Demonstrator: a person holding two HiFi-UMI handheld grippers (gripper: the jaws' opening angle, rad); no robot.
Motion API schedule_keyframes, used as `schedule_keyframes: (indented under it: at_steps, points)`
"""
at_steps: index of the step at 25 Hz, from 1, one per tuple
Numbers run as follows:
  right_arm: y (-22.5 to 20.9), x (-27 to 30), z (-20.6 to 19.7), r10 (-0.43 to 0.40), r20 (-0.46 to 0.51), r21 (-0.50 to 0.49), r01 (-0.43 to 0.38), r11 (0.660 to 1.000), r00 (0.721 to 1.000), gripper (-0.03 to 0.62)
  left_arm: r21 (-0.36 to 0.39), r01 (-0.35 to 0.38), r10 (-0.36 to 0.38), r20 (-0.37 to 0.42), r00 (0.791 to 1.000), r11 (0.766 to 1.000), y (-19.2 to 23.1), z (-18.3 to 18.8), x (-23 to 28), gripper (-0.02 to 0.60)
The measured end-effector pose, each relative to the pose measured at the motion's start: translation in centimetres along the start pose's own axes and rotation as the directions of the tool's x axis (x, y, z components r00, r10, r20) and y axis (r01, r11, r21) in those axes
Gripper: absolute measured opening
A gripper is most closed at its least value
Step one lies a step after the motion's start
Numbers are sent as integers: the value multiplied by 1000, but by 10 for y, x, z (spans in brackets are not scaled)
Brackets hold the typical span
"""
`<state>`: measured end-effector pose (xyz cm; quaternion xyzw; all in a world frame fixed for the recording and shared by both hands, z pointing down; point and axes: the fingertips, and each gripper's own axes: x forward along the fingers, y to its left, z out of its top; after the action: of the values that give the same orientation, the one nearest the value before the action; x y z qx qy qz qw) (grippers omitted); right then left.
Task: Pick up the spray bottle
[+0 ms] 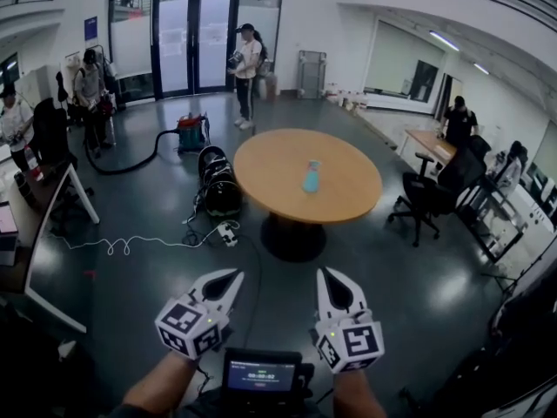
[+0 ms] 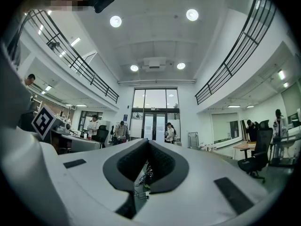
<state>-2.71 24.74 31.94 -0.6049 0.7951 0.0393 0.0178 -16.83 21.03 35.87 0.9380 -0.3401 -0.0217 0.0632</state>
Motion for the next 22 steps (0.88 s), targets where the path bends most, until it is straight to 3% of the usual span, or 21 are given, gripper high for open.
schedule_keyframes:
  at_steps: [5,14,22]
  points:
    - [-36,10,-10,11,2,10,-11,1000,1000,3,2,-27,27,-17,1000,1000,-4,-4,29,-5]
    - [-64,38,-20,59,10,51,-59,997,998,3,27,-69,71,-60,996,997,4,-10,63,-5]
    - [-80,78,-27,50,3,30,-50,998,999,3,13,-74,74,-47,996,997,36,-14,91,-5]
